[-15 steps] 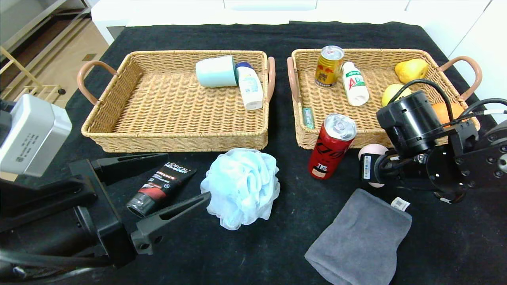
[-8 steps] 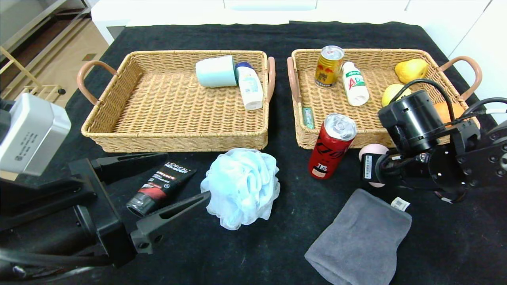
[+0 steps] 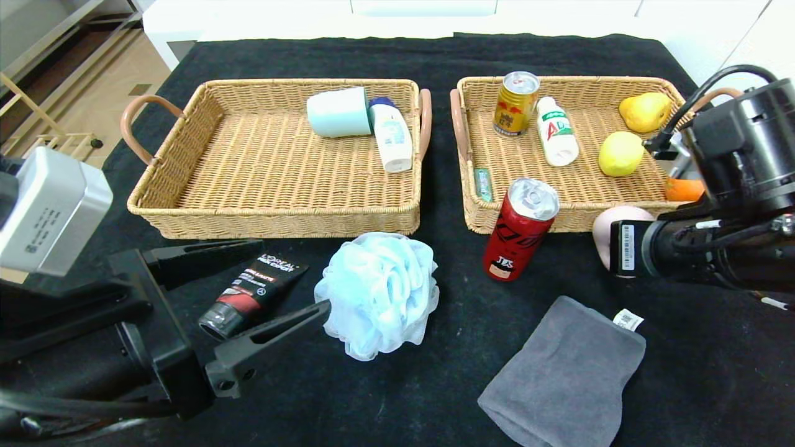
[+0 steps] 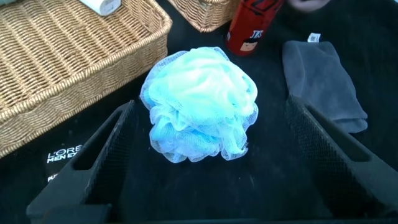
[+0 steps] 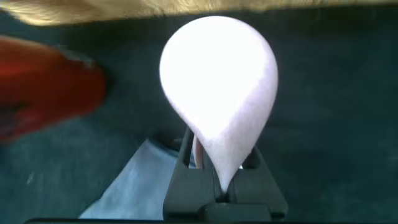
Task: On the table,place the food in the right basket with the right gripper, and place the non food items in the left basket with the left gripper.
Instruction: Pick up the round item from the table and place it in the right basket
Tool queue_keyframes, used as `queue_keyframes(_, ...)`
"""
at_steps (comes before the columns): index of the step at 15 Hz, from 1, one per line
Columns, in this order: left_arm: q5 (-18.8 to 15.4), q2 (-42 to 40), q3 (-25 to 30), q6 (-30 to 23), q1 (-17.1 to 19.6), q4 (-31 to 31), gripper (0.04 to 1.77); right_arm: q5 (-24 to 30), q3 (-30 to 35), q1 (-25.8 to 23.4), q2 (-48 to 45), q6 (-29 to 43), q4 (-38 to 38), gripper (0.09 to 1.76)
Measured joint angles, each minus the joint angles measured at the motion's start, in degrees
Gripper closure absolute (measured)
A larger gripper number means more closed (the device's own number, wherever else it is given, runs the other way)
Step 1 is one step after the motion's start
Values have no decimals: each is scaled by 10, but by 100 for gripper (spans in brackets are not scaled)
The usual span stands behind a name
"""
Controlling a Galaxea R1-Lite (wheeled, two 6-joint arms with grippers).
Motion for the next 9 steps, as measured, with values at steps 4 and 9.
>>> queue_keyframes(4,1,5,0,-1,0,1,9,0,-26,-12,-26,-37,1,169)
queue_keyframes(9,2,7,0,-1,1,1,9,7,-130,-68,4,-87,-2,169)
